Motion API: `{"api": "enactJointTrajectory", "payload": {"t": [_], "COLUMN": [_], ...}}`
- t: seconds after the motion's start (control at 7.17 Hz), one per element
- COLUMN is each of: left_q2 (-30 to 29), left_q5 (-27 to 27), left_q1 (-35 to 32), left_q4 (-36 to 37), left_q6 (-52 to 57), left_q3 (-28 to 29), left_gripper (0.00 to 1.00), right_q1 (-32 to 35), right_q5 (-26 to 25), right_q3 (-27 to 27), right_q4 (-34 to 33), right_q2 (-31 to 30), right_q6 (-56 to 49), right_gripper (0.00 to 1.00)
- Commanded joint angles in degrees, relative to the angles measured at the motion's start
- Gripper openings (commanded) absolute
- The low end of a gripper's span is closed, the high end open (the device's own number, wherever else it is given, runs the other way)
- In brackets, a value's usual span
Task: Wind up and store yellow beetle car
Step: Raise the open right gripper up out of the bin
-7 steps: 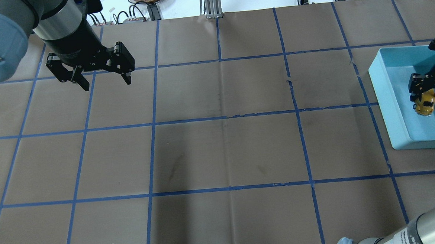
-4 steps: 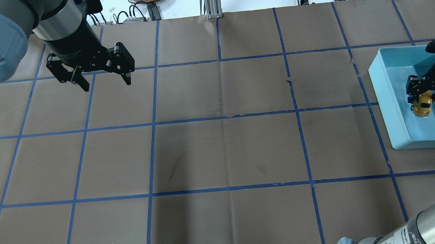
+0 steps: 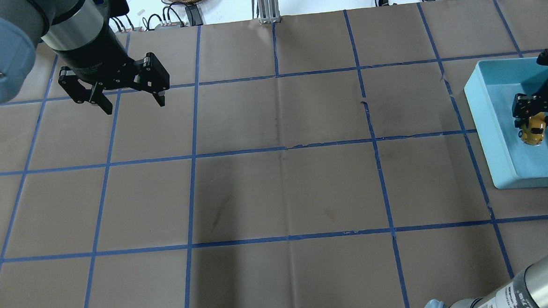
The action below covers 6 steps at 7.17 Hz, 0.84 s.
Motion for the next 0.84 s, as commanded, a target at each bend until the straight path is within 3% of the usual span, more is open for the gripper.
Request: {"api": "enactJointTrajectory", "payload": {"t": [0.0,0.42,0.7], "left_q2": [0.6,0.9,0.8], "left_q5": [0.0,0.0,0.0], "left_q1": [-0.2,-0.1,0.0], "left_q4": [0.0,-0.1,0.0], "left_q6": [1.6,3.5,3.9], "left_q3": [-0.1,-0.1,0.0], "left_gripper": [1.0,1.0,1.0], "right_q1": [0.0,0.0,0.0], "right_q5": [0.1,0.2,0.2], "right_q3": [-0.1,-0.5,-3.8], "right_q4": [-1.5,-1.4,0.3], "right_q2": [0.0,-1.4,-6.8], "right_q6": [0.1,0.4,0.7], "right_gripper": [0.99,0.99,0.99]}}
